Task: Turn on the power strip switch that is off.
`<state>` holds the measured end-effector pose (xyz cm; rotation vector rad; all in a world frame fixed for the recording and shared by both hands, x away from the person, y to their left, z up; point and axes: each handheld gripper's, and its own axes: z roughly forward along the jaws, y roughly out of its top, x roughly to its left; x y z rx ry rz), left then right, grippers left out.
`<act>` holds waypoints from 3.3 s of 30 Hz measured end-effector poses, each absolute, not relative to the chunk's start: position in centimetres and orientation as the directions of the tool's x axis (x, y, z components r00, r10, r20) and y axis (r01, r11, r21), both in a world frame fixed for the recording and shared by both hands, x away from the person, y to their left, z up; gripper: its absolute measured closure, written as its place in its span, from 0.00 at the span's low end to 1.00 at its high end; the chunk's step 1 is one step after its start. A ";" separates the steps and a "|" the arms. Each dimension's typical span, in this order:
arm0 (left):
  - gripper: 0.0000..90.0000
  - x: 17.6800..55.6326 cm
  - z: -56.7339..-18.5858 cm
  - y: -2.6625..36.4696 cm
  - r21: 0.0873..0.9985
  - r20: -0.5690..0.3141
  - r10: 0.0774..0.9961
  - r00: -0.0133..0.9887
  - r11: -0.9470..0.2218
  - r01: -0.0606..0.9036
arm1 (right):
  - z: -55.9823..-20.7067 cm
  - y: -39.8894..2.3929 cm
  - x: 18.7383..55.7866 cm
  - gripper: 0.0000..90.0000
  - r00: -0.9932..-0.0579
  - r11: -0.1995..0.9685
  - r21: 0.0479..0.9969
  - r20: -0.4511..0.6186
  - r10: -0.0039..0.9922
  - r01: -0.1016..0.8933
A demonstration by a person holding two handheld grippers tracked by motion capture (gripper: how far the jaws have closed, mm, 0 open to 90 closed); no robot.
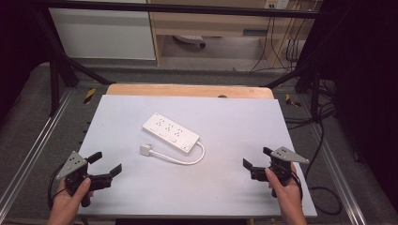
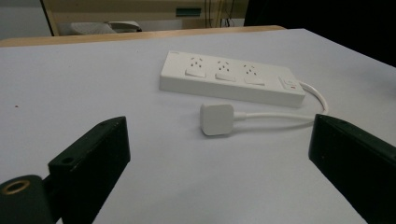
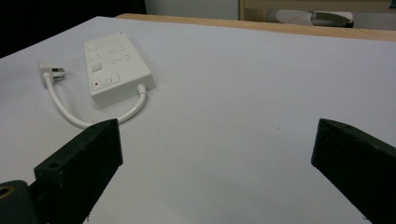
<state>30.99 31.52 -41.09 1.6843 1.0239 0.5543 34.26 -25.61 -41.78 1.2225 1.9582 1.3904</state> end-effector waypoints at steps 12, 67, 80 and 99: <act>0.06 31.0 -41.2 31.3 0.925 -0.111 0.835 0.539 -0.112 0.364 | -41.4 -24.7 34.4 0.02 -0.527 0.099 0.911 0.140 0.838 0.400; 0.06 31.1 -41.5 31.1 0.915 -0.091 0.832 0.547 -0.147 0.376 | -36.2 -16.5 40.3 0.03 -0.646 0.177 0.910 0.119 0.754 0.374; 0.06 31.2 -41.5 31.0 0.912 -0.087 0.830 0.551 -0.157 0.379 | -35.9 -14.2 41.2 0.04 -0.663 0.194 0.905 0.119 0.739 0.378; 0.06 31.2 -41.5 30.9 0.911 -0.085 0.825 0.558 -0.163 0.379 | -35.8 -11.5 41.8 0.04 -0.670 0.183 0.904 0.139 0.729 0.387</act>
